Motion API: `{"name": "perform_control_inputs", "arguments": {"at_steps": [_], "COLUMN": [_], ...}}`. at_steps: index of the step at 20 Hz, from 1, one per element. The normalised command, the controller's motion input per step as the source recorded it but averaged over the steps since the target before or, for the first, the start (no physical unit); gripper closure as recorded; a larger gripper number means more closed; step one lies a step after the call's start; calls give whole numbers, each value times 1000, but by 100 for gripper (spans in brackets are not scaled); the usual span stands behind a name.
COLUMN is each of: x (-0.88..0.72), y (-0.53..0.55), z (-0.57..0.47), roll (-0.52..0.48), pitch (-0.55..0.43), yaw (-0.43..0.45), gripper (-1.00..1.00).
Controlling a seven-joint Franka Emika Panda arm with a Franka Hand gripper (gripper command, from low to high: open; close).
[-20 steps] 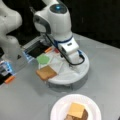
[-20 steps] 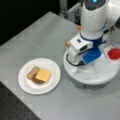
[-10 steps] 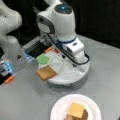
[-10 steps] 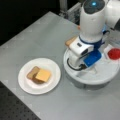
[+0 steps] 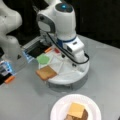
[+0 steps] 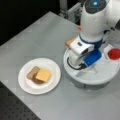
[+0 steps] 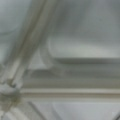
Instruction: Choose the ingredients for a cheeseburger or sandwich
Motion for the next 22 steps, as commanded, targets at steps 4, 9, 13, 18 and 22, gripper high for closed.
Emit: {"name": "perform_control_inputs", "arguments": {"at_steps": [4, 9, 13, 18, 22], "x": [2, -67, -119, 18, 68], "y": [129, 151, 140, -196, -421], "z": [420, 337, 25, 17, 85], "roll": [-225, -215, -15, 93, 94], "pitch": [58, -14, 78, 126, 114], "yaw": [-379, -551, -679, -592, -591], "gripper": [-100, -100, -100, -100, -100]}}
